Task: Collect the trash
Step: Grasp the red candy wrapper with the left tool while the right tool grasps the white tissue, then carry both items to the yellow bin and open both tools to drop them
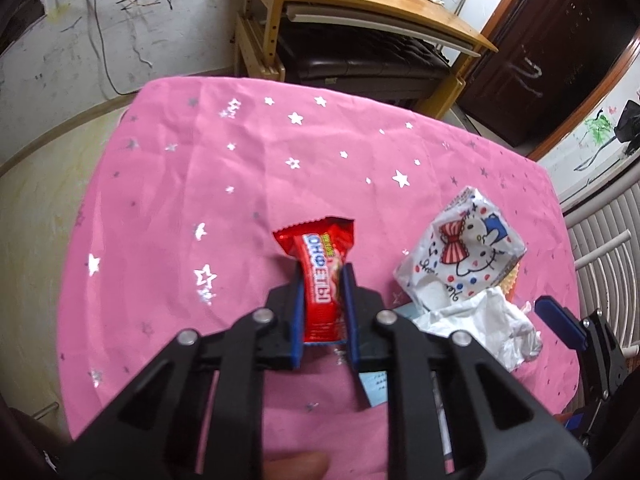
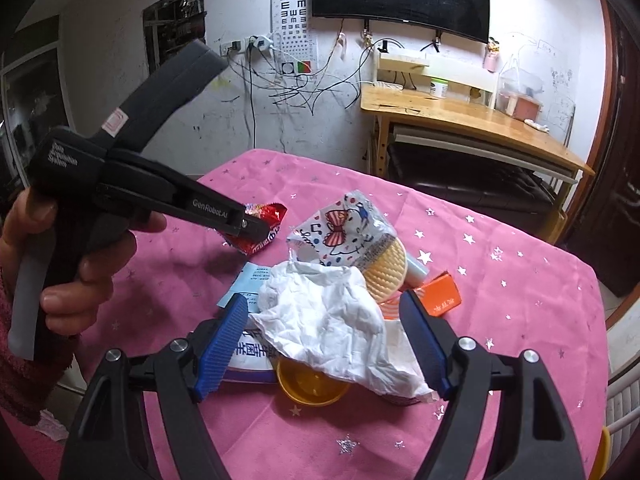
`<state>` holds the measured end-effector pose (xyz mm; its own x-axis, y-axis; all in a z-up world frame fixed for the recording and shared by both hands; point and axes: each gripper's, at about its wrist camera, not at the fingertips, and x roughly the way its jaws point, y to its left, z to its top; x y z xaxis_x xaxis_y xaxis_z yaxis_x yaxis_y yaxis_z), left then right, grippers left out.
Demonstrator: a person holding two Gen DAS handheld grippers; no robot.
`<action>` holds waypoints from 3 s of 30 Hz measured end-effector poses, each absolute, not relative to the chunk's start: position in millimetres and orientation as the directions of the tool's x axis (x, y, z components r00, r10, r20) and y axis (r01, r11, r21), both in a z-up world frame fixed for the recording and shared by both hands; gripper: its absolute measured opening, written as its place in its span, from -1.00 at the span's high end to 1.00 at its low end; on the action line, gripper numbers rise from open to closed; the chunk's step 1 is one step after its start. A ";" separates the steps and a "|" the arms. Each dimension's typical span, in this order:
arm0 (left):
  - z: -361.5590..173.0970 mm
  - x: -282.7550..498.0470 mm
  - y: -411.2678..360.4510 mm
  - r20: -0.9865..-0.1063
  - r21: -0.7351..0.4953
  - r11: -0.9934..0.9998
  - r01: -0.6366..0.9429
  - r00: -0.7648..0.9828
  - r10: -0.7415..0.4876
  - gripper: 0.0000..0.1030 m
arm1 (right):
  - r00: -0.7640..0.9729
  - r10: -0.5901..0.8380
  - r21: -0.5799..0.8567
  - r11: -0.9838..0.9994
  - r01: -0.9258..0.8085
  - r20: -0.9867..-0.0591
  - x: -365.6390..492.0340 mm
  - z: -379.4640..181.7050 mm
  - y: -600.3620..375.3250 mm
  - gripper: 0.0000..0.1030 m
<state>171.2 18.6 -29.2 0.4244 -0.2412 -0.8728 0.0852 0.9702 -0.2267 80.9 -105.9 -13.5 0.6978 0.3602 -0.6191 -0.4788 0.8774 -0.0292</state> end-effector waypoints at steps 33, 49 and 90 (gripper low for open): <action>31.4 135.8 -9.4 -0.807 -0.225 0.961 0.161 0.521 -0.277 0.70 | 0.731 0.470 0.198 0.880 -0.432 -0.495 56.7 25.5 -184.4 0.83; 47.6 120.2 -119.2 -0.806 -0.196 0.915 0.352 0.474 -0.355 0.70 | 0.836 0.334 0.288 0.932 -0.222 -0.435 3.4 11.8 -321.6 0.83; -29.2 50.3 -457.5 -0.899 -0.208 0.647 0.733 0.118 -0.422 0.70 | 0.797 -0.036 0.396 0.854 0.338 -0.602 -59.4 -116.7 -547.8 0.76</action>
